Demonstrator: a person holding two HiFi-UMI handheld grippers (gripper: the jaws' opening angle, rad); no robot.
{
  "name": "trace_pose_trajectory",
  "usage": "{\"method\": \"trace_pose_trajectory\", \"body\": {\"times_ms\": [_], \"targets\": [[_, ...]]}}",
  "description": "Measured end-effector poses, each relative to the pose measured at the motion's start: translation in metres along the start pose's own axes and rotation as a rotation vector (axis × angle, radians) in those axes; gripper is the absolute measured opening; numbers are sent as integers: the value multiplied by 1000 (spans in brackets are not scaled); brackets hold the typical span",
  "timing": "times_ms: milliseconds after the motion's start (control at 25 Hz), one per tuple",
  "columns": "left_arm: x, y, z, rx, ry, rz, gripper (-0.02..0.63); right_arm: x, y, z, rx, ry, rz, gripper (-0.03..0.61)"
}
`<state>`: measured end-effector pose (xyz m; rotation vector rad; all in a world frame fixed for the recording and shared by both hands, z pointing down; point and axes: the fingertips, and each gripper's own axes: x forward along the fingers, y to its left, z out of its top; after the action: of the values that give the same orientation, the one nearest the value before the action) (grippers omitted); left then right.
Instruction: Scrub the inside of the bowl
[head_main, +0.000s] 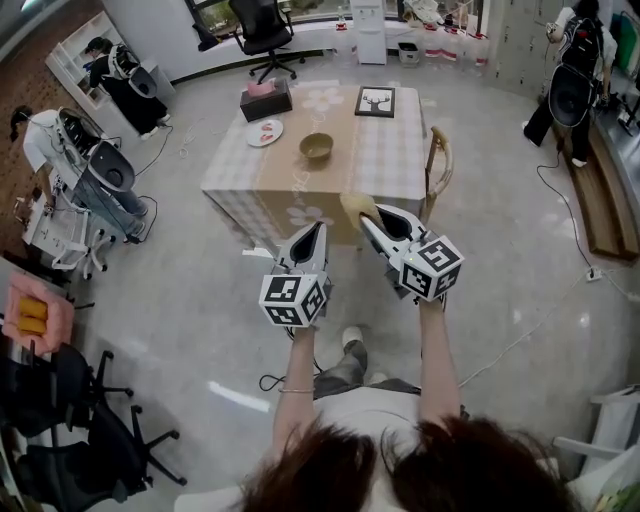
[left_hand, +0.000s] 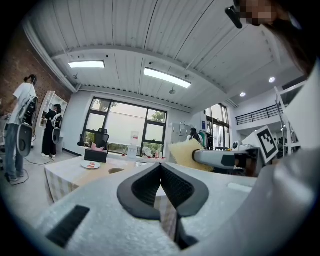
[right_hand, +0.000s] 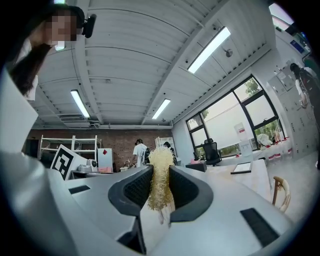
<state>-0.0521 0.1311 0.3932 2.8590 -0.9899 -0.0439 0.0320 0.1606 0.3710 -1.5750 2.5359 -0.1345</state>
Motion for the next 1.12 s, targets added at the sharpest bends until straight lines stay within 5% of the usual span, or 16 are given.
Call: {"method": "trace_pose_trajectory", "body": {"times_ms": [1120], "targets": [[114, 109, 13, -46, -10, -18, 11, 127, -86, -3, -19, 51, -30, 91]]}}
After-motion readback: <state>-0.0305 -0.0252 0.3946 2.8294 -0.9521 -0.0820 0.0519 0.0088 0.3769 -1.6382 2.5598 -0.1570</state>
